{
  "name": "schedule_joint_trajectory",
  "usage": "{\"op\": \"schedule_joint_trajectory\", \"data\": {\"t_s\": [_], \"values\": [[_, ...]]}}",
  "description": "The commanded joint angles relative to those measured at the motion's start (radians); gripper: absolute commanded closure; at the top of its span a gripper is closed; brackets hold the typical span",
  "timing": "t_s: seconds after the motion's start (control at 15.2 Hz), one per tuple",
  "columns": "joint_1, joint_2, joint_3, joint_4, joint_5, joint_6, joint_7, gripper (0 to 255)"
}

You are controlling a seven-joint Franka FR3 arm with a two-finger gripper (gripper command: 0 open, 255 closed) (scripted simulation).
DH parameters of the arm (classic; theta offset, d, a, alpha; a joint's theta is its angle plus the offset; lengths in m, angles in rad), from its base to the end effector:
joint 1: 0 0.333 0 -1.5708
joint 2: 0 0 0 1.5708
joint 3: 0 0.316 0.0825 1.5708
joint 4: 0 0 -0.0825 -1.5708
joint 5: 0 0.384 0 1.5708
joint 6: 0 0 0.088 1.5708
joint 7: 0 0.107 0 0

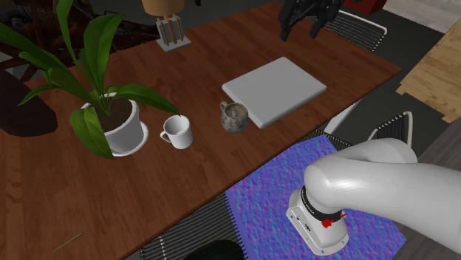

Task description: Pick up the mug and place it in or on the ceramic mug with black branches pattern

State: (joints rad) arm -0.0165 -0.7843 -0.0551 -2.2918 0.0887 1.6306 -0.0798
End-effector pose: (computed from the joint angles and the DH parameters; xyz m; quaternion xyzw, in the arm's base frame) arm 0.3133 -0.0198 0.6265 -0.9960 -0.0110 -0.0652 0.0595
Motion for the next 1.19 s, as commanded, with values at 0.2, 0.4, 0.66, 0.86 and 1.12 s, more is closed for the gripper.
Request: {"op": "schedule_joint_trajectory", "data": {"t_s": [0.2, 0.4, 0.66, 0.86, 1.12], "values": [[0.018, -0.004, 0.060, -0.060, 0.030, 0.056, 0.055, 0], [0.038, 0.004, 0.121, -0.111, 0.061, 0.114, 0.110, 0], [0.066, 0.034, 0.204, -0.163, 0.103, 0.196, 0.183, 0], [0.088, 0.072, 0.268, -0.189, 0.133, 0.261, 0.238, 0], [0.113, 0.143, 0.356, -0.207, 0.166, 0.352, 0.313, 0]]}}
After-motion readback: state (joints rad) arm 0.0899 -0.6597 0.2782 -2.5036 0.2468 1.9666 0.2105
